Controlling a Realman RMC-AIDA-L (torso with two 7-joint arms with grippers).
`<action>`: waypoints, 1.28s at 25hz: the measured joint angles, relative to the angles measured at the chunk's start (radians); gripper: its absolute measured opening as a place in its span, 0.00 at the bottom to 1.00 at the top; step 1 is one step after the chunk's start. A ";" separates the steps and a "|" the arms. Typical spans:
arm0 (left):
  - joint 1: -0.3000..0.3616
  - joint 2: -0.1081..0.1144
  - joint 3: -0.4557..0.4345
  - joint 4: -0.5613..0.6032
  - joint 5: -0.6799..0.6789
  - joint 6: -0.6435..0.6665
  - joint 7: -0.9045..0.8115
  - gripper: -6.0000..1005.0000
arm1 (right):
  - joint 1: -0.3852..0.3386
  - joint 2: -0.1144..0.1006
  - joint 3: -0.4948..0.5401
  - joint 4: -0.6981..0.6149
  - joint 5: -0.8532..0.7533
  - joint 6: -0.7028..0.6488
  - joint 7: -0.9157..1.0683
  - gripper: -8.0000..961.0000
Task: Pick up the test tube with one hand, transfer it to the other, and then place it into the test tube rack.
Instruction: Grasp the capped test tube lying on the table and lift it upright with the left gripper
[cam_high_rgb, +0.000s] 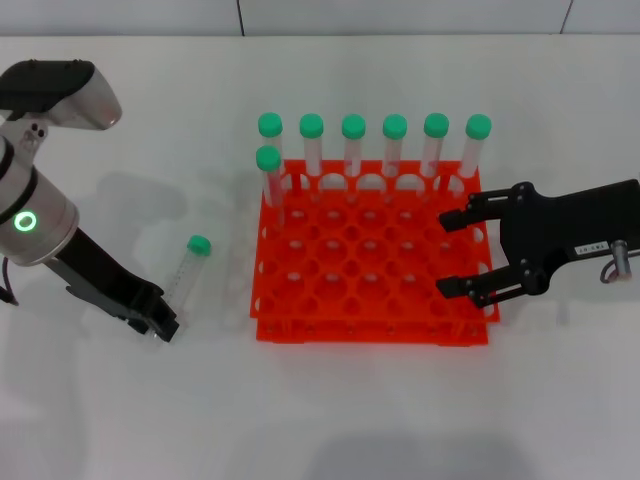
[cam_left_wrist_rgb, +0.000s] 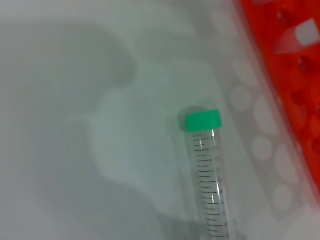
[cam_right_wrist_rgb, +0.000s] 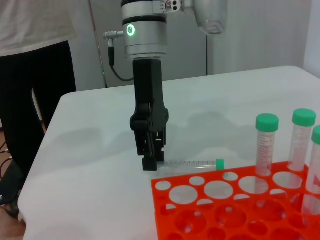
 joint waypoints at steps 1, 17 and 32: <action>0.000 0.000 0.000 0.000 0.000 -0.001 -0.002 0.50 | 0.001 0.000 0.000 -0.001 0.000 0.000 0.000 0.83; -0.003 0.001 0.011 -0.025 0.011 -0.040 -0.037 0.32 | 0.022 0.001 -0.002 -0.001 0.000 -0.012 -0.011 0.83; 0.013 -0.001 0.003 0.036 0.001 -0.068 -0.040 0.21 | 0.021 -0.005 -0.001 -0.001 0.001 -0.021 -0.015 0.83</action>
